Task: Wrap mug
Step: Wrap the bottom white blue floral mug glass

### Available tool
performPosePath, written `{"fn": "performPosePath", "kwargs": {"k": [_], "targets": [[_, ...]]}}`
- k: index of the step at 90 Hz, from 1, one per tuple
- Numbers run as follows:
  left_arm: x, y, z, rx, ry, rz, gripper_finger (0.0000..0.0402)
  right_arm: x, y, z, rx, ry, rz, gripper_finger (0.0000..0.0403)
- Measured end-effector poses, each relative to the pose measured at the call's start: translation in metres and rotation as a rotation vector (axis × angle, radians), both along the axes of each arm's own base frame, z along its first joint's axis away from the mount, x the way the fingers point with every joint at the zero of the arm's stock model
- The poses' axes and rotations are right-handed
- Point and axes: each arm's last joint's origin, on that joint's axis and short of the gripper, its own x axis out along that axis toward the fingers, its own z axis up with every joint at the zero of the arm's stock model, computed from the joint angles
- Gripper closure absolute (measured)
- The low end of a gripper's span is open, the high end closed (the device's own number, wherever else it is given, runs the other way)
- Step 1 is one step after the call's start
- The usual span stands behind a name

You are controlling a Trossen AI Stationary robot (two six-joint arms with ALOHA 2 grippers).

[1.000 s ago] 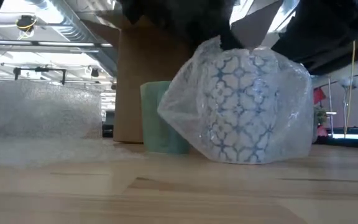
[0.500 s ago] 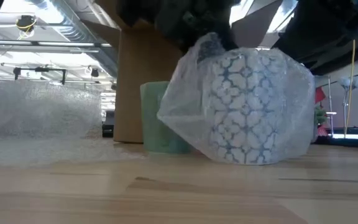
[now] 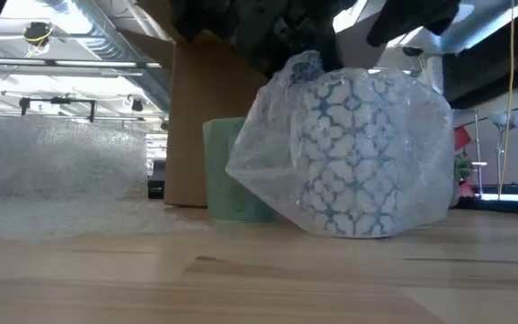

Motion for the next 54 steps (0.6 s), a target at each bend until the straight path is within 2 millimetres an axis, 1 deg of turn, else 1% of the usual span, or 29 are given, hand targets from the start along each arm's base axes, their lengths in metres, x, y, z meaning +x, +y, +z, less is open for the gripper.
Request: {"fn": "performPosePath", "kwargs": {"k": [4,15,20,27,35,54], "targets": [[0.0,0.0,0.0,0.001,0.0,0.0,0.0402,0.002,-0.006,-0.002,0.033,0.038,0.009,0.0403],[0.0,0.0,0.0,0.0,0.002,0.001,0.0402,0.007,-0.015,-0.019,0.09,0.124,0.05,0.0403],[0.0,0.0,0.0,0.001,0.002,0.0,0.0402,0.007,-0.014,-0.027,0.097,0.145,0.076,0.0403],[0.0,0.0,0.0,0.001,-0.001,0.001,0.0402,0.008,-0.013,-0.03,0.096,0.142,0.098,0.0403],[-0.002,-0.001,0.006,-0.002,-0.007,0.001,0.0402,0.009,-0.012,-0.034,0.092,0.154,0.104,0.0403],[-0.014,-0.001,0.035,0.041,-0.054,-0.018,0.0402,0.01,-0.011,-0.035,0.073,0.153,0.154,0.0403]]}}
